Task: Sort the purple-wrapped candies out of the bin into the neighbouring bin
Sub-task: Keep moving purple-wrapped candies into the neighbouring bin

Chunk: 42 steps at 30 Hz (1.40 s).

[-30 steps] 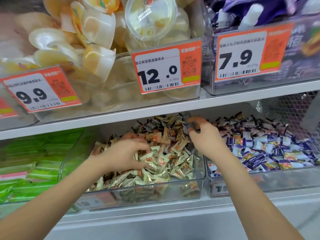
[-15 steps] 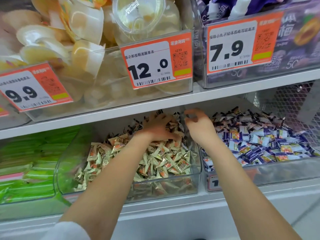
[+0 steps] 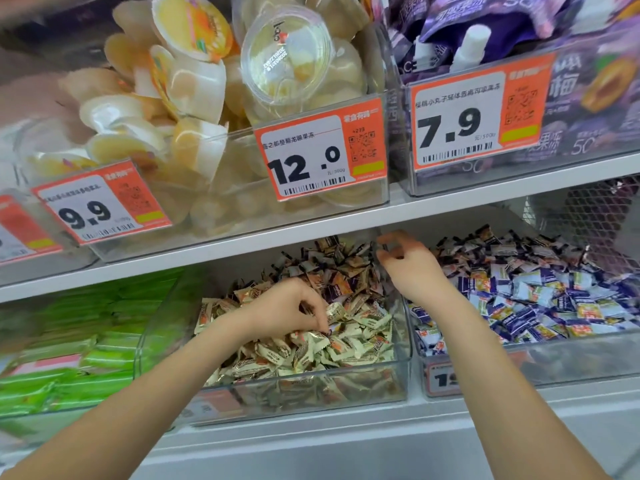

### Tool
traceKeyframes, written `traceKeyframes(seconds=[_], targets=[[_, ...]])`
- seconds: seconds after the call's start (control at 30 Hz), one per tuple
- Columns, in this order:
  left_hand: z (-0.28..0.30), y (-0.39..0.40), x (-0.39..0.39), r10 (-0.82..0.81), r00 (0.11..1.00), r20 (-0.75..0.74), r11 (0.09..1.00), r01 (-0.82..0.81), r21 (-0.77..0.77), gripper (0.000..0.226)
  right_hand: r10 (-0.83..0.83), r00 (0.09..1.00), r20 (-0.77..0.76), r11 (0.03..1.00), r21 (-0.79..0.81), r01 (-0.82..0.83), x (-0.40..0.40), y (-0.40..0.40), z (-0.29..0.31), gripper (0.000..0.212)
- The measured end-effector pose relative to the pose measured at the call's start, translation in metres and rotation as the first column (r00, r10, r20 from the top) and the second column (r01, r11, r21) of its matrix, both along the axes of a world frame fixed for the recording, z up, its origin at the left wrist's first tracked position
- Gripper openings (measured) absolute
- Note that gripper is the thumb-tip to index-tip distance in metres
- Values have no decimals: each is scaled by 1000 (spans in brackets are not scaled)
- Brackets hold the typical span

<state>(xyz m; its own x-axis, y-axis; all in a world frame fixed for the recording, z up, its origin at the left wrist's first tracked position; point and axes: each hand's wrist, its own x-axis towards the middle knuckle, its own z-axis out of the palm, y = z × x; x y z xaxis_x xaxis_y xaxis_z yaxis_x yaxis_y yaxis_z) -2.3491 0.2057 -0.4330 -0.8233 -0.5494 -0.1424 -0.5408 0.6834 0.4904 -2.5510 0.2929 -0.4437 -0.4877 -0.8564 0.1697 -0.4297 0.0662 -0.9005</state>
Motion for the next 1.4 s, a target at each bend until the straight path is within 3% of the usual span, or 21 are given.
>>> traceKeyframes(seconds=[0.17,0.3,0.4,0.47,0.6,0.73,0.83,0.97,1.17,1.3,1.4], targets=[[12,-19,-11,102,995,0,985,-101,142,29,16,999,-46,1000,-11,-16,-3,1,-1,19],[13,-35,-33,216,967,-137,974,-223,-37,29,32,992,-123,999,-6,-33,-2,-1,-2,20],[-2,-35,-57,87,985,147,990,-68,-127,55,57,991,-124,998,9,-57,-4,-2,-2,19],[-14,-35,-70,52,936,348,970,35,-239,67,86,988,-127,996,32,-82,-6,-1,-2,21],[-25,-34,-78,48,938,344,890,115,-440,35,150,981,-127,988,52,-144,-9,7,-1,21],[-14,-35,-61,168,986,-7,955,-164,-248,16,159,978,-132,987,47,-154,-10,17,2,27],[2,-26,-45,301,925,-230,953,-297,54,13,114,985,-128,993,-24,-118,-7,25,8,29],[14,7,-34,370,861,-348,922,-292,256,22,61,980,-189,975,-199,-99,0,38,19,19],[25,52,-38,371,777,-509,917,-220,332,46,317,902,-292,928,-101,-359,30,48,13,63],[26,64,-47,404,759,-510,886,-186,425,55,210,933,-293,951,-159,-264,35,44,9,52],[28,65,-48,400,768,-501,818,-53,572,51,128,973,-195,954,-244,-174,30,45,9,39]])
